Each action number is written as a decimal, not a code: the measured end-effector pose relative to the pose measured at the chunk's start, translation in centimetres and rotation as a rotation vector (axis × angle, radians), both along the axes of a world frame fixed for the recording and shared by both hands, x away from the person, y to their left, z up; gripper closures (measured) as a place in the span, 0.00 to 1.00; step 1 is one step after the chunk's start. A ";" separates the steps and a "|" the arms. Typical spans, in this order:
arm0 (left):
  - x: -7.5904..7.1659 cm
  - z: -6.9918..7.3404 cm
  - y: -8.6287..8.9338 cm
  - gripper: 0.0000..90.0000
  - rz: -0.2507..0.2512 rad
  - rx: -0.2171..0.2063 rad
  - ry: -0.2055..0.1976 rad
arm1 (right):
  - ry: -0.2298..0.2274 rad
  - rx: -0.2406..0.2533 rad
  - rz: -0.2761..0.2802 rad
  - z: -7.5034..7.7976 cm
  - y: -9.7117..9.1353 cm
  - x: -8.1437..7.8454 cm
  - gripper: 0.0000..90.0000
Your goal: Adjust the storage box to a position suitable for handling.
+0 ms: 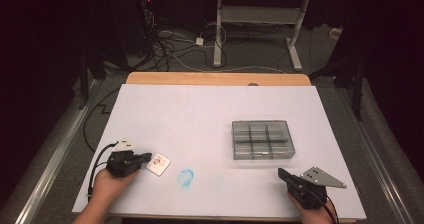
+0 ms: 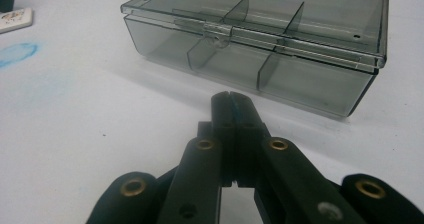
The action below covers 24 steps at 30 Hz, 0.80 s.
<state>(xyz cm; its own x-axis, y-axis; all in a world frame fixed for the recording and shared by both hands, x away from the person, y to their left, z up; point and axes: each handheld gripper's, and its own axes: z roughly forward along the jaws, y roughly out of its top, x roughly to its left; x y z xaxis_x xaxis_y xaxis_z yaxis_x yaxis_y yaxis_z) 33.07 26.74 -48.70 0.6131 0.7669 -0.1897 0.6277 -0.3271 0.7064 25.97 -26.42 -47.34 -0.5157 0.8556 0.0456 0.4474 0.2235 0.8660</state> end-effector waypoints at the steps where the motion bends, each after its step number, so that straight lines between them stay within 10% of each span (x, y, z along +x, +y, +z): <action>1: 0.0 0.0 0.0 0.92 0.000 0.000 0.000 | -0.001 0.000 0.000 0.0 0.0 0.0 1.00; 5: -0.8 1.0 -0.6 0.53 -0.008 -0.052 0.002 | -0.002 0.001 -0.002 0.0 -0.2 0.1 1.00; 6: -0.9 1.1 -0.9 0.53 -0.011 -0.048 -0.001 | -0.002 0.001 -0.002 0.0 -0.2 0.1 1.00; 8: -1.0 0.9 -2.1 0.23 -0.026 0.010 -0.012 | -0.001 0.000 0.000 0.0 -0.1 0.1 1.00; 15: -1.3 -0.2 -4.1 0.25 -0.052 0.164 -0.028 | -0.004 0.003 -0.002 0.1 -0.2 0.1 1.00; 24: -3.1 -0.2 -3.8 0.35 -0.045 0.151 -0.042 | -0.008 0.004 -0.008 0.1 -0.4 -0.1 1.00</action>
